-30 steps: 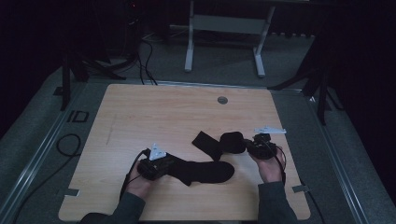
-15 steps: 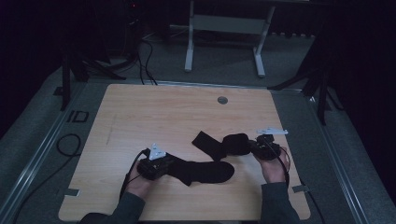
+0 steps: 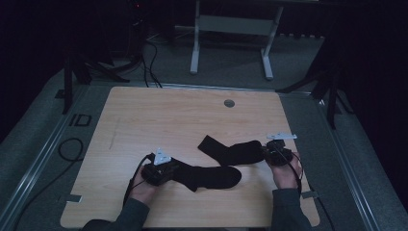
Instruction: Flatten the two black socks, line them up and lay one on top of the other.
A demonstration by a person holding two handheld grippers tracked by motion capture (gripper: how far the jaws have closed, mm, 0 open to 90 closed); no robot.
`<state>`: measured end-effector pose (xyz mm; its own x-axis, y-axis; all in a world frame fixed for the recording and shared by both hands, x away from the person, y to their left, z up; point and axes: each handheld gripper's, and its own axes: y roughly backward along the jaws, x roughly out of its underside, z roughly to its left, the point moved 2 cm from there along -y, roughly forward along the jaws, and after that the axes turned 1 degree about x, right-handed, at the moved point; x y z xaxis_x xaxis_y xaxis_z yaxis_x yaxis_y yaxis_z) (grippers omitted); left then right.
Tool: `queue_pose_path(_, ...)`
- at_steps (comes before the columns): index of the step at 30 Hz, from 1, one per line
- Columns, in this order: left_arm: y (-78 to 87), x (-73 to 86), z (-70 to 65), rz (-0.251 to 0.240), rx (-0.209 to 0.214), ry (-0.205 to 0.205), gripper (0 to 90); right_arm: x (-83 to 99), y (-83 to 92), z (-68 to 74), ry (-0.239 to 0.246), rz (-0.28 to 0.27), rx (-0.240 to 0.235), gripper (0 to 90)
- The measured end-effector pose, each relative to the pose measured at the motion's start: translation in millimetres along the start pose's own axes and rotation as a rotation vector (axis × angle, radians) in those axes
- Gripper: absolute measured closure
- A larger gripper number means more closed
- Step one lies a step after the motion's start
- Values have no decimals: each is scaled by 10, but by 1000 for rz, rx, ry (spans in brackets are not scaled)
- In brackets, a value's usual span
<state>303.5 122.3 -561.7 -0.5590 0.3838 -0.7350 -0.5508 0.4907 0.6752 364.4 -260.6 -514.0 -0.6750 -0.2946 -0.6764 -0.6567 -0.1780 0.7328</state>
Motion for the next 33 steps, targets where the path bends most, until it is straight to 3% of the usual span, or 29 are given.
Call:
queue_pose_path(8, 6, -1, 8, 0, -3, 1, 762, 44, -39, -79, -11, 28, 51, 813)
queue_pose_path(9, 4, -1, 9, 0, -2, 1, 762, 38, -33, -89, -12, 15, 47, 721)
queue_pose_path(12, 4, 0, 9, 1, -2, 2, 762, 6, -5, -62, 4, -8, 41, 680)
queue_pose_path(16, 4, 1, 10, 2, -3, 3, 761, -38, 14, 4, 32, -31, -2, 657)
queue_pose_path(17, 4, 2, 9, 3, -4, 2, 758, -73, 13, 64, 60, -39, -31, 645)
queue_pose_path(21, 2, 3, 10, 3, -4, 4, 758, -119, -8, 163, 116, -47, -67, 631)
queue_pose_path(24, -3, 3, 9, 3, -4, 6, 757, -136, -38, 241, 143, -46, -118, 624)
queue_pose_path(33, -8, 3, 5, 3, -1, 6, 757, -228, -174, 493, 255, -24, -193, 617)
